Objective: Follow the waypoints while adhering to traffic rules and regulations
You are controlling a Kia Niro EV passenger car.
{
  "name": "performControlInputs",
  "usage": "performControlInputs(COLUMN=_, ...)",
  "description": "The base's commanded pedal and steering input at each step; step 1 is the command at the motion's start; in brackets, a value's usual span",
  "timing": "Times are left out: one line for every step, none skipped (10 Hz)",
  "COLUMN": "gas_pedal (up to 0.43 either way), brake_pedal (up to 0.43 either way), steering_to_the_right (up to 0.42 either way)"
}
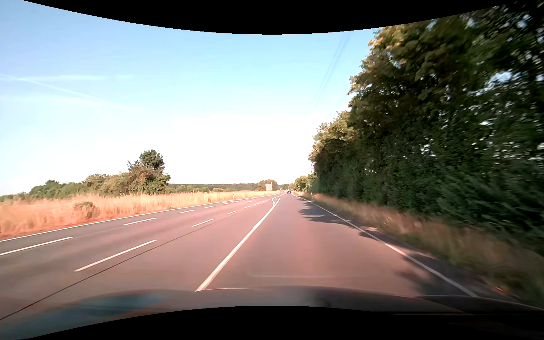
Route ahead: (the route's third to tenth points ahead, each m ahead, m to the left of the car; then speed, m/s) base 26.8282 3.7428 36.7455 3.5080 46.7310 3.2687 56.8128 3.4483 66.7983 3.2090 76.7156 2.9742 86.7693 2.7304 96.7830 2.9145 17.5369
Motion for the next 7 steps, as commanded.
performControlInputs(gas_pedal=0.287, brake_pedal=0.000, steering_to_the_right=-0.006)
performControlInputs(gas_pedal=0.287, brake_pedal=0.000, steering_to_the_right=-0.006)
performControlInputs(gas_pedal=0.287, brake_pedal=0.000, steering_to_the_right=-0.006)
performControlInputs(gas_pedal=0.287, brake_pedal=0.000, steering_to_the_right=-0.006)
performControlInputs(gas_pedal=0.287, brake_pedal=0.000, steering_to_the_right=-0.006)
performControlInputs(gas_pedal=0.287, brake_pedal=0.000, steering_to_the_right=-0.005)
performControlInputs(gas_pedal=0.287, brake_pedal=0.000, steering_to_the_right=-0.005)
